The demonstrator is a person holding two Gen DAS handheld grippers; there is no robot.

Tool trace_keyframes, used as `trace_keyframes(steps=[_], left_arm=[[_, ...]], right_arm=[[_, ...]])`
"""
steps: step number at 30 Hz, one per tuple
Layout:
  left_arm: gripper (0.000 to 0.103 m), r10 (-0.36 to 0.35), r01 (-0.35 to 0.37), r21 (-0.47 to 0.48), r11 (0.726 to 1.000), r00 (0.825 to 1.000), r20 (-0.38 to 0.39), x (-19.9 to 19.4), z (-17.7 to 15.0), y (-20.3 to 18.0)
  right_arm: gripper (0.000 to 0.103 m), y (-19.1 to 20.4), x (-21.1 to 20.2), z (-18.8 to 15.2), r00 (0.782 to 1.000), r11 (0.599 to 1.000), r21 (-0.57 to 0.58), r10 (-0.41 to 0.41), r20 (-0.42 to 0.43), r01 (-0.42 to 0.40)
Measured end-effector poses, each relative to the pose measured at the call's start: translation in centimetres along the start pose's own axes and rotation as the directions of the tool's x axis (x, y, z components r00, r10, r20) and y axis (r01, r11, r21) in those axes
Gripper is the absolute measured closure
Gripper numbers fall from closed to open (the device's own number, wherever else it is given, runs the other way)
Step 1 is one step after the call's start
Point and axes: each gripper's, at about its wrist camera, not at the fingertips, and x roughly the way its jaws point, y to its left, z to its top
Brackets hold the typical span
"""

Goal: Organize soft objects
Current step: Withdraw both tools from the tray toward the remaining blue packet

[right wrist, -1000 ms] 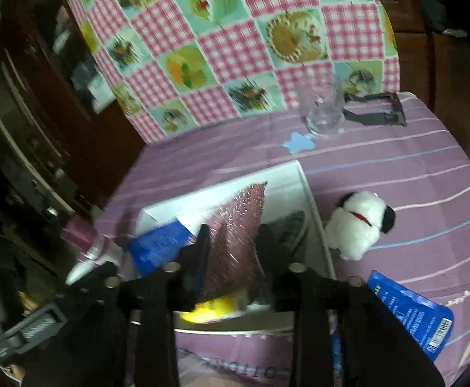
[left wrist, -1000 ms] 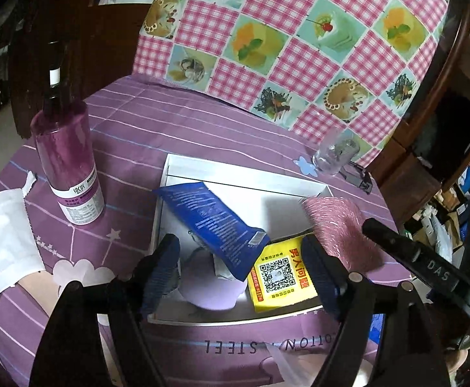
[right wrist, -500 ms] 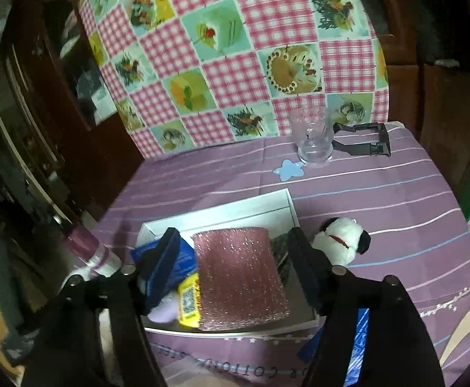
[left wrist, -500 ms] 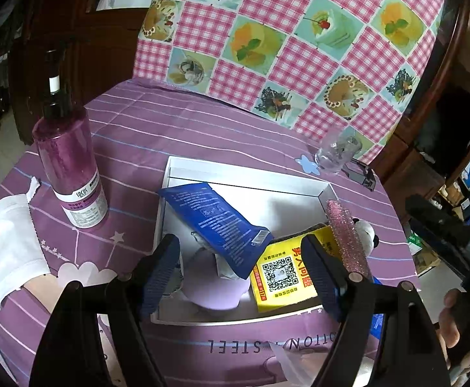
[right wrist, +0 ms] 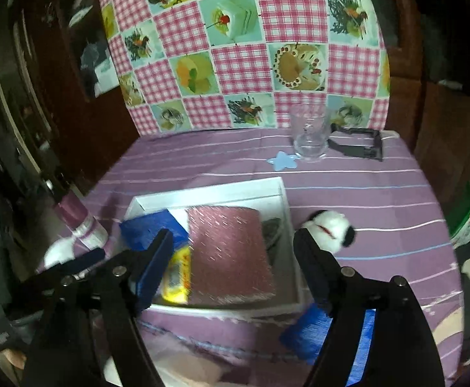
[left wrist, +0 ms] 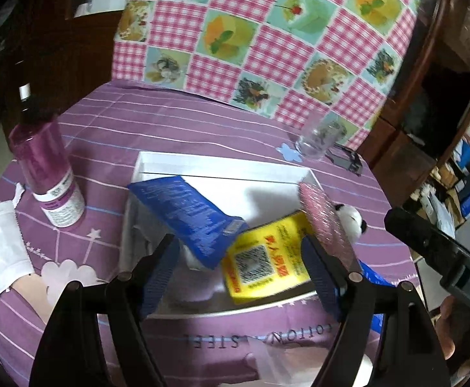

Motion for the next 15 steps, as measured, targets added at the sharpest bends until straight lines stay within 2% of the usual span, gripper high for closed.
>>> trace_keyframes(steps=[7, 15], left_arm=[[0.025, -0.045, 0.048, 0.083, 0.995, 0.998, -0.044, 0.6, -1.2, -3.4], [0.025, -0.108, 0.124, 0.167, 0.978, 0.989, -0.099, 1.2, -2.9, -6.9]], right_arm=[[0.026, -3.3, -2.4, -2.3, 0.997, 0.997, 0.006, -0.079, -0.003, 0.079], [0.026, -6.6, -3.8, -6.9, 0.988, 0.989, 0.018, -0.147, -0.049, 0.148]])
